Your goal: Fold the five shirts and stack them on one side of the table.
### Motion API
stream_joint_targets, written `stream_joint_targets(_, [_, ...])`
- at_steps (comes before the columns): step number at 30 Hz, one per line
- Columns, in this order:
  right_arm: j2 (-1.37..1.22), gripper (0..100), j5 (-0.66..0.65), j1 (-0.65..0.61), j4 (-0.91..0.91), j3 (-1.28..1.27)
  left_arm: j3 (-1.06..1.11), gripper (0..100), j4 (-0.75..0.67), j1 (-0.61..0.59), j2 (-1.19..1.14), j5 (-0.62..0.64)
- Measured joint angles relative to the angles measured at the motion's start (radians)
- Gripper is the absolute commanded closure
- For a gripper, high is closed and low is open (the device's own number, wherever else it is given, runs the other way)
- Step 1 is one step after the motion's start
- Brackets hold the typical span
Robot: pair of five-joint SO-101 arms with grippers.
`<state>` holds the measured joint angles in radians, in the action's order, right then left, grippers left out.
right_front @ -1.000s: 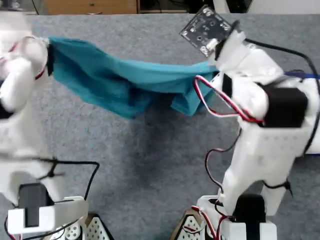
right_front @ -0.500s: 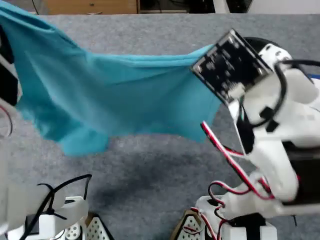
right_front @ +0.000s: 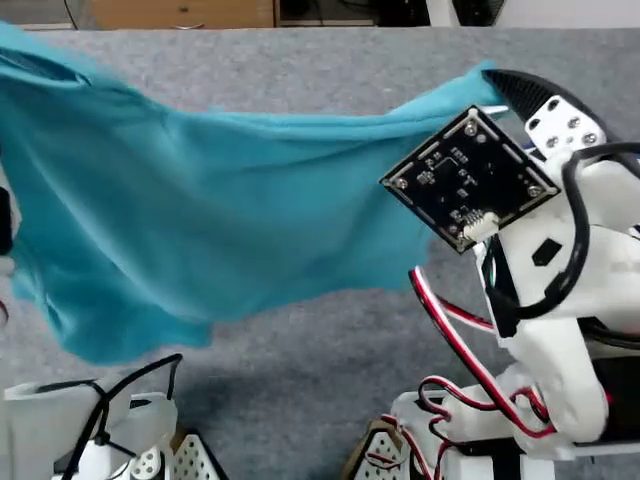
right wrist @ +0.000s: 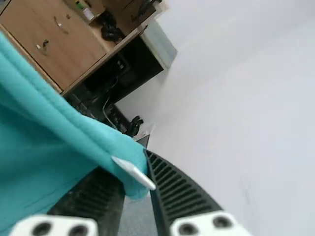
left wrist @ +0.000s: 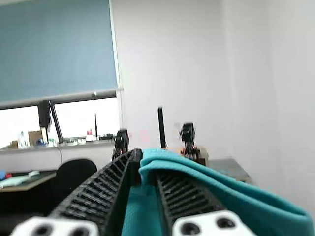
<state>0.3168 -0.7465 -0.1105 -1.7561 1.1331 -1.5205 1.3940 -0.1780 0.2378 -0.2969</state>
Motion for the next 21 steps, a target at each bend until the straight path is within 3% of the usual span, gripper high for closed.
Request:
stream_joint_targets(6, [0.097,99.6,-0.038,0.000,-0.015,0.021,-0.005,98,-0.035,0.000,0.029,-0.048])
stream_joint_targets(10, [0.198,99.6,-0.078,0.054,-0.015,-0.029,-0.005,98,0.048,0.000,0.110,-0.048])
stream_joint_targets(17, [0.396,99.6,-0.147,0.109,-0.015,-0.284,-0.017,98,0.164,-0.003,0.160,-0.080])
stream_joint_targets(21, [0.486,99.6,-0.166,0.112,-0.015,-0.563,0.017,98,0.235,-0.003,0.158,-0.089])
